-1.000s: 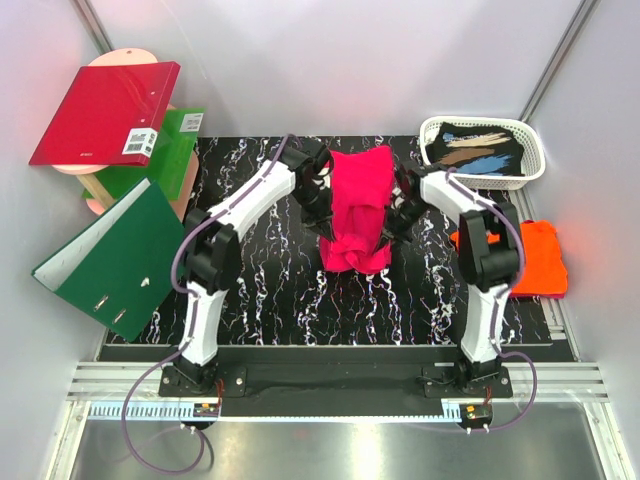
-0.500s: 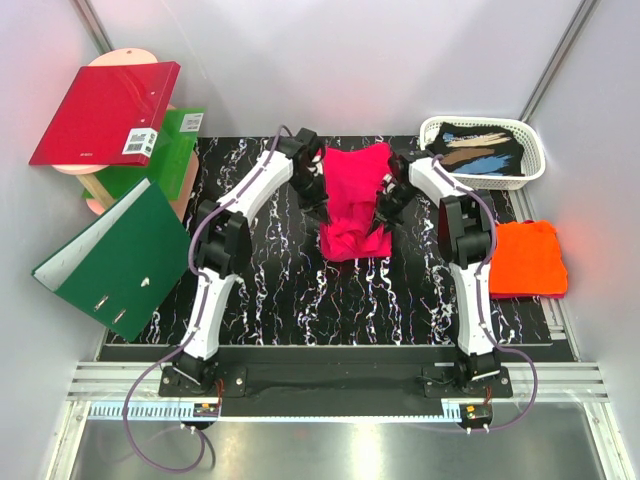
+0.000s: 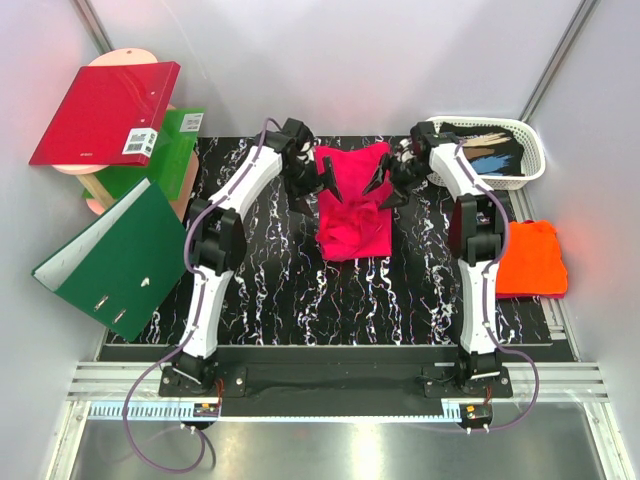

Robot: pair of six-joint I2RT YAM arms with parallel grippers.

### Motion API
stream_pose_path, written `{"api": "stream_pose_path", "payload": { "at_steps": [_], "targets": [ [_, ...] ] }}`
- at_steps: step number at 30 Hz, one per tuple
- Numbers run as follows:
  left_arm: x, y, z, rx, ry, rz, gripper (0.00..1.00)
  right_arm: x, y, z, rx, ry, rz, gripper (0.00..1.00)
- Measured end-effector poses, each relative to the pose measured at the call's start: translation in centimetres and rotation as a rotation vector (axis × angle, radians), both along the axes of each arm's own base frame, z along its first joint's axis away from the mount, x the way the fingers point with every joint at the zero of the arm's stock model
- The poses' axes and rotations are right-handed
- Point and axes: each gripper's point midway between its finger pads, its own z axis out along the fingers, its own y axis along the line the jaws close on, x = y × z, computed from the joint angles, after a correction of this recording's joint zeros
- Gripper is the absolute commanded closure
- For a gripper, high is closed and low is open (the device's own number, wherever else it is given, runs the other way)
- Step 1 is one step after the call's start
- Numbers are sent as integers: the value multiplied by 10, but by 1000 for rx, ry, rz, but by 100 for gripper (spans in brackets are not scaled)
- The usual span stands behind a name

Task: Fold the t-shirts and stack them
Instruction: Fold the folded rectangular tshirt in 1/3 of the way

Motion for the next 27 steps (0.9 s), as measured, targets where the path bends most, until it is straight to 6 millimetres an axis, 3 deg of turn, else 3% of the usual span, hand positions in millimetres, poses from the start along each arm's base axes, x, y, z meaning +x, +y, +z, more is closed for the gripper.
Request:
{"api": "stream_pose_path", "payload": {
  "at_steps": [4,5,6,8,16,18,19,21,22,27],
  "targets": [
    [-1,4,-3,-1,-1,1,1,25,-18,1,-5,-44,-91,23],
    [-4,6,-5,4,6,-3,1,32,-25,1,-19,-63,-111,19],
    [-7,8,-6,10,9,-7,1,35,-29,1,-31,-75,-123,6],
    [-15,15,-5,32,5,-15,1,41,-39,5,-53,-106,-142,0],
    [-31,43,32,108,-120,-31,1,18,-40,65,-40,-263,-94,0],
    [-33,46,37,110,-135,-30,1,14,-37,74,-16,-285,-79,6],
    [-34,46,36,112,-133,-32,1,14,-35,73,-11,-288,-73,18],
    [-37,48,30,120,-120,-34,1,13,-35,63,-10,-274,-64,26],
    [-39,49,26,127,-107,-36,1,13,-34,57,-9,-262,-59,35],
    [-44,53,18,145,-82,-37,1,23,-29,19,-6,-205,-32,35]
  ]
}}
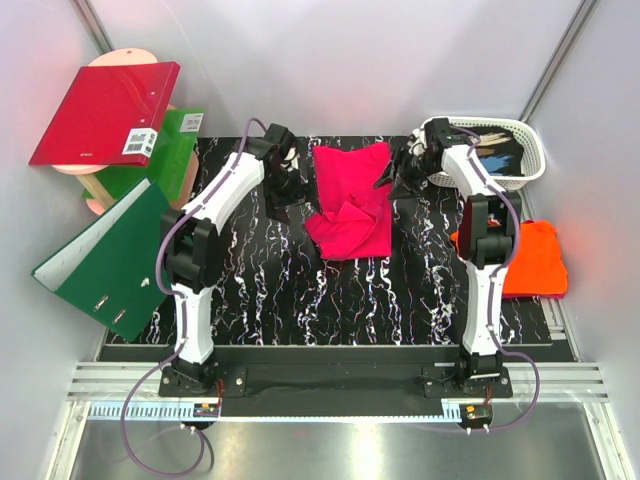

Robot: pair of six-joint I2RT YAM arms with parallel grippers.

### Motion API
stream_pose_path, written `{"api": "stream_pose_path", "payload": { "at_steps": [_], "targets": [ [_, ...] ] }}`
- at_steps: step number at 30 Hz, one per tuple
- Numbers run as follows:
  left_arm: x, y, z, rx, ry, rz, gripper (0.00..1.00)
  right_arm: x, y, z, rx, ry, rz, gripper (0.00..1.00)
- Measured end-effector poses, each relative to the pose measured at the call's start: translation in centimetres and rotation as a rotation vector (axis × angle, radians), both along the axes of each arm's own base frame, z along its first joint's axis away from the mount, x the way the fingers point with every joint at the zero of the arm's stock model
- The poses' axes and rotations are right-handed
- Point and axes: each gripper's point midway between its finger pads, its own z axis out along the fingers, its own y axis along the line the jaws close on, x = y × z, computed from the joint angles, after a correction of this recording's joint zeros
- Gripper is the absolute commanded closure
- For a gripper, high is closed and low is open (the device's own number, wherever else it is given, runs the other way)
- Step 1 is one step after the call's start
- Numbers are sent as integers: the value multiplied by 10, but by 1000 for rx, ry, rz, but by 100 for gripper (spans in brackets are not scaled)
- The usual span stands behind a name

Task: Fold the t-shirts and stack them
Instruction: Fold the folded rectangular tshirt in 1/3 of the way

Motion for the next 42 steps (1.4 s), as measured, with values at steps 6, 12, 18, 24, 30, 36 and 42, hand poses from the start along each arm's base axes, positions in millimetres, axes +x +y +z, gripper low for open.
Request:
{"api": "stream_pose_path", "payload": {
  "at_steps": [6,12,18,24,30,36,42],
  "targets": [
    [-2,3,-7,15,13,4,1,16,20,-28,10,29,43,30],
    [-10,7,-18,34,49,7,1,20,53,-25,15,-5,109,30],
    [-10,7,-20,38,57,14,1,9,77,-35,10,15,162,35],
    [1,1,-38,43,92,34,1,2,75,-54,-8,73,171,67],
    [6,-1,-45,45,105,40,1,3,70,-68,-59,98,170,98],
    [1,1,-51,53,122,40,1,15,64,-62,-123,50,144,100],
    [-12,6,-66,75,171,39,1,29,52,-46,-207,-36,99,100]
  ]
}}
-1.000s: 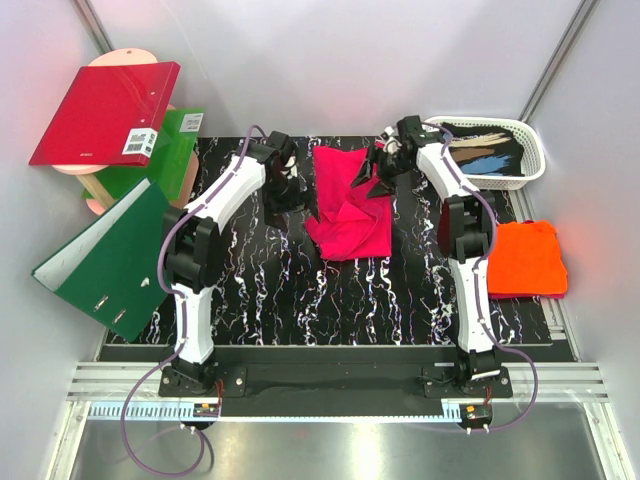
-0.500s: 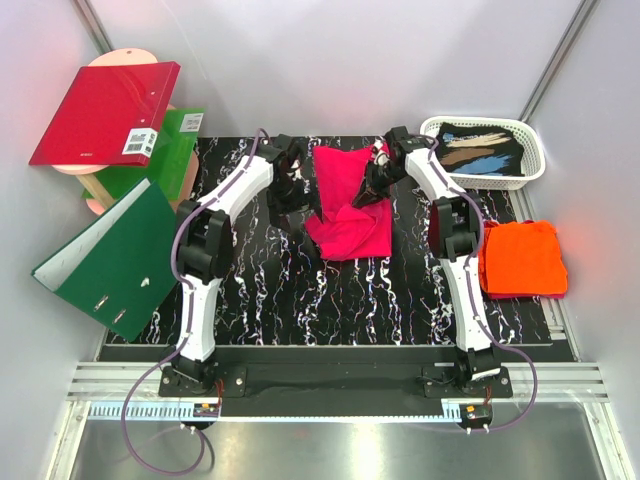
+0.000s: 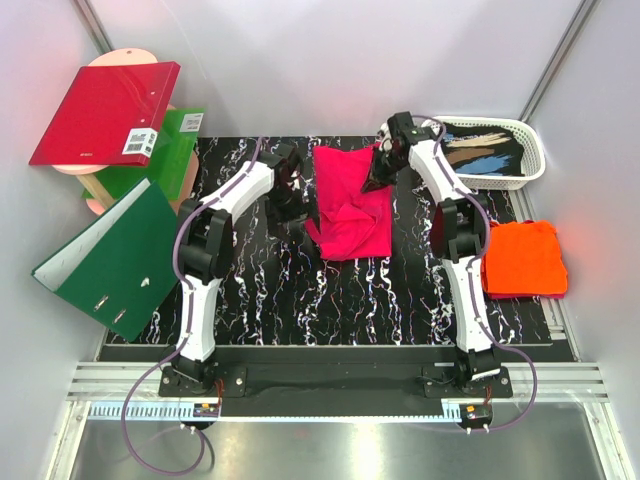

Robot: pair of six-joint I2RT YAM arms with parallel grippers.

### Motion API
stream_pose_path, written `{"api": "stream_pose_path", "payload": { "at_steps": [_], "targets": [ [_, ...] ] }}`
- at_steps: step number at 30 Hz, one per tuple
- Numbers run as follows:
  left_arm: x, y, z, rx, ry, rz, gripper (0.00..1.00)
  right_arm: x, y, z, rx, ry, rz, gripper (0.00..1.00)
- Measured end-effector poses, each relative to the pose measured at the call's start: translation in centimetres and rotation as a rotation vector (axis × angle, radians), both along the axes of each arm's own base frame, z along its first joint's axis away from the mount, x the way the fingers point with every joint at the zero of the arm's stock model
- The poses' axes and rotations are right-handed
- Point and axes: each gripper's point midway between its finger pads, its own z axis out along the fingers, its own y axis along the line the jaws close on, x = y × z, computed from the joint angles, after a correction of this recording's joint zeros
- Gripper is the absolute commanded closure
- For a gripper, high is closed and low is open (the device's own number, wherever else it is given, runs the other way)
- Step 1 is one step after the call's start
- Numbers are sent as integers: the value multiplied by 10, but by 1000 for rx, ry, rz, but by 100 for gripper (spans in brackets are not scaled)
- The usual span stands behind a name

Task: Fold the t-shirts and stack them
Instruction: Fold the folded rectangular tshirt in 1/3 of the way

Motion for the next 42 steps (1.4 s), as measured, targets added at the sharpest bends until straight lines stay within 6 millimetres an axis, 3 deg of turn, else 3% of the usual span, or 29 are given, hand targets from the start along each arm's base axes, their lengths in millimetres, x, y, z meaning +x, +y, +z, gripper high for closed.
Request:
{"api": "stream_pose_path", "payload": {
  "at_steps": [2,5,8,14,24,27,28,29,32,42],
  "targets": [
    [-2,1,-3,4,9,0,1,6,-3,13,-14,-49,-12,98],
    [-5,2,-5,7,16,0,1,15,-2,38,-6,-120,-22,56],
    [-6,3,-3,10,14,0,1,17,0,51,14,-150,-18,35],
    [-5,4,11,1,-21,1,1,5,6,40,34,-100,18,28],
    [-4,5,13,1,-27,3,1,-19,34,4,22,2,91,39],
    [-3,6,13,2,-28,4,1,-26,41,-12,8,42,110,59],
    [-3,7,13,2,-28,6,1,-29,42,-18,1,55,117,77],
    [-2,8,13,2,-28,8,1,-32,42,-25,-7,74,117,85],
    [-1,10,13,2,-30,10,1,-37,41,-34,-27,103,121,100],
    [1,15,13,3,-35,3,1,-21,27,-26,-134,27,70,100]
  ]
}}
